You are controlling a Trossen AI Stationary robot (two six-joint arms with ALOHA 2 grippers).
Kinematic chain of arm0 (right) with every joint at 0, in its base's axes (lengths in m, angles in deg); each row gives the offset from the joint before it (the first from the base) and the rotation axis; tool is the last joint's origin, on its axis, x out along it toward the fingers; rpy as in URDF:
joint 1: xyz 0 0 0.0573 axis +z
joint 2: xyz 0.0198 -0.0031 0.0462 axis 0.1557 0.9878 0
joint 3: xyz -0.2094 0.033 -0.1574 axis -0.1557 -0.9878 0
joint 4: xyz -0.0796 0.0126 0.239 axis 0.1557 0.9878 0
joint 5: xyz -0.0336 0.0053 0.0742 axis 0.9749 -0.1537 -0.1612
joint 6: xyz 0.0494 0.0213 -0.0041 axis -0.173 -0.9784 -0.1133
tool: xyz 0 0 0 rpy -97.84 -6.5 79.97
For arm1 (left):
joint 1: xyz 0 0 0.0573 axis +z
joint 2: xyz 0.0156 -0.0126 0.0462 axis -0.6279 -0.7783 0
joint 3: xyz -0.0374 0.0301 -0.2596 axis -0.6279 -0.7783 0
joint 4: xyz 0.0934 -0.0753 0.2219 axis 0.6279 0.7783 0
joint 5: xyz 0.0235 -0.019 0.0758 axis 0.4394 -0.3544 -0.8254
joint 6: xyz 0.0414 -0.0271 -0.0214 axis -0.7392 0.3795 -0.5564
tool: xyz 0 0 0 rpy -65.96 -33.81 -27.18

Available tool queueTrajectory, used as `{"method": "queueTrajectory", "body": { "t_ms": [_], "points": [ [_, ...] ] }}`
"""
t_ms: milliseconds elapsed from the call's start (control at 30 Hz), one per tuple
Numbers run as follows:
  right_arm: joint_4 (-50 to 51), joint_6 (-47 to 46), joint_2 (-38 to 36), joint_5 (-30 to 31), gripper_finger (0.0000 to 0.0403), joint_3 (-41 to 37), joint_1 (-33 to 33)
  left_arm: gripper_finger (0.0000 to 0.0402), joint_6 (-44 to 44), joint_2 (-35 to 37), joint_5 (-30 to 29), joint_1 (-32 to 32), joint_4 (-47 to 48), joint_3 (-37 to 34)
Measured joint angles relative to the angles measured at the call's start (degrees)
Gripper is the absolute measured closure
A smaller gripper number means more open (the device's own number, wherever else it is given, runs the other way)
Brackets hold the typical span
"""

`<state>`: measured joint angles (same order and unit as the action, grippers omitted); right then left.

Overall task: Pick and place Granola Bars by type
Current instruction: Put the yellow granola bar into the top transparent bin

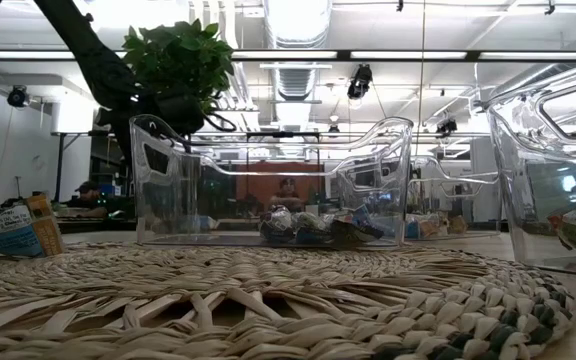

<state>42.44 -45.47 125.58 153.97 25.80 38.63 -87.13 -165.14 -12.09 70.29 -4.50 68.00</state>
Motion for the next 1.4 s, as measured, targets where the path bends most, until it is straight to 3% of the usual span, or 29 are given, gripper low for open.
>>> {"method": "queueTrajectory", "body": {
  "t_ms": [267,700,1033,1400],
  "points": [
    [0.0,0.0,0.0,0.0,0.0275,0.0,0.0,0.0401,3.0,4.0,0.3,-0.8,3.3,1.5],
    [0.0,2.5,0.0,0.0,0.0270,0.0,0.0,0.0401,11.4,15.6,1.0,-7.0,26.5,9.0],
    [-0.2,2.8,0.0,0.0,0.0251,0.0,0.0,0.0401,25.4,24.1,-3.5,-20.7,34.4,9.5],
    [-0.7,2.8,0.0,0.0,0.0248,0.0,0.1,0.0401,46.2,24.5,-13.7,-39.2,39.3,13.4]
  ]
}}
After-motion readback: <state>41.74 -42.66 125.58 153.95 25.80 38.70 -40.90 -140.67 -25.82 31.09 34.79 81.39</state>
